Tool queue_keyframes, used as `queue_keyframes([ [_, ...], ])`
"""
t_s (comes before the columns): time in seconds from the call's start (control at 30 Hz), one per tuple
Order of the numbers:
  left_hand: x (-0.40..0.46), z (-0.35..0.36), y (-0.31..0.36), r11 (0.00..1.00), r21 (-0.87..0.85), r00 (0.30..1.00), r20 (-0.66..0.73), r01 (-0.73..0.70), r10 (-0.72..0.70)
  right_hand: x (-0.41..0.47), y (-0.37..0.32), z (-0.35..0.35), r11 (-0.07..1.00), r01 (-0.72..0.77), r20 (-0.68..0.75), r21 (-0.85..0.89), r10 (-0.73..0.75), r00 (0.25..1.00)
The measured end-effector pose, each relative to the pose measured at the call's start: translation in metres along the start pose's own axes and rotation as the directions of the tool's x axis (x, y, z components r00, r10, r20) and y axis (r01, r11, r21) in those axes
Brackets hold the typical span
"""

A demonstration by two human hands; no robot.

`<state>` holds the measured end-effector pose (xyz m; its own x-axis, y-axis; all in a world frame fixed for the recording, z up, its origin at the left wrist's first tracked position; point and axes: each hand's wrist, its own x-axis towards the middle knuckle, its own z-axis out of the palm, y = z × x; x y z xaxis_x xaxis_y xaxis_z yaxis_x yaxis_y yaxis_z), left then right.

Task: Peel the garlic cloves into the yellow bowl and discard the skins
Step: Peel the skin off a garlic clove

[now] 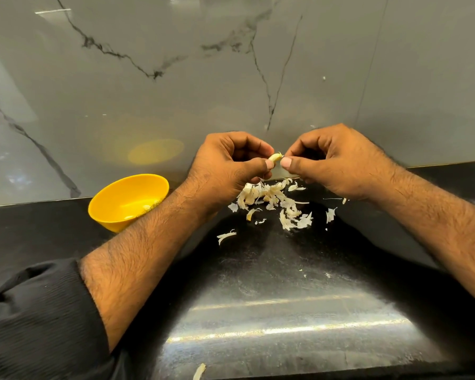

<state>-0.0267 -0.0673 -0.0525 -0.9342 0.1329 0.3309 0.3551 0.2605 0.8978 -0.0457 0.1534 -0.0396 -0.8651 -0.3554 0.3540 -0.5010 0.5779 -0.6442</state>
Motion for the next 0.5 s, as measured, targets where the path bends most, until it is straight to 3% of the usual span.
queue_keyframes([
  [0.2,-0.002,0.006,0.003,0.996,0.084,0.999,-0.038,-0.021,0.025,-0.004,-0.005,0.001,0.987,0.112,-0.081,-0.114,-0.121,0.989],
  [0.5,-0.007,0.016,0.006,0.944,0.329,0.985,-0.152,-0.025,0.079,-0.005,-0.013,0.010,0.866,0.246,0.014,-0.436,-0.266,0.964],
])
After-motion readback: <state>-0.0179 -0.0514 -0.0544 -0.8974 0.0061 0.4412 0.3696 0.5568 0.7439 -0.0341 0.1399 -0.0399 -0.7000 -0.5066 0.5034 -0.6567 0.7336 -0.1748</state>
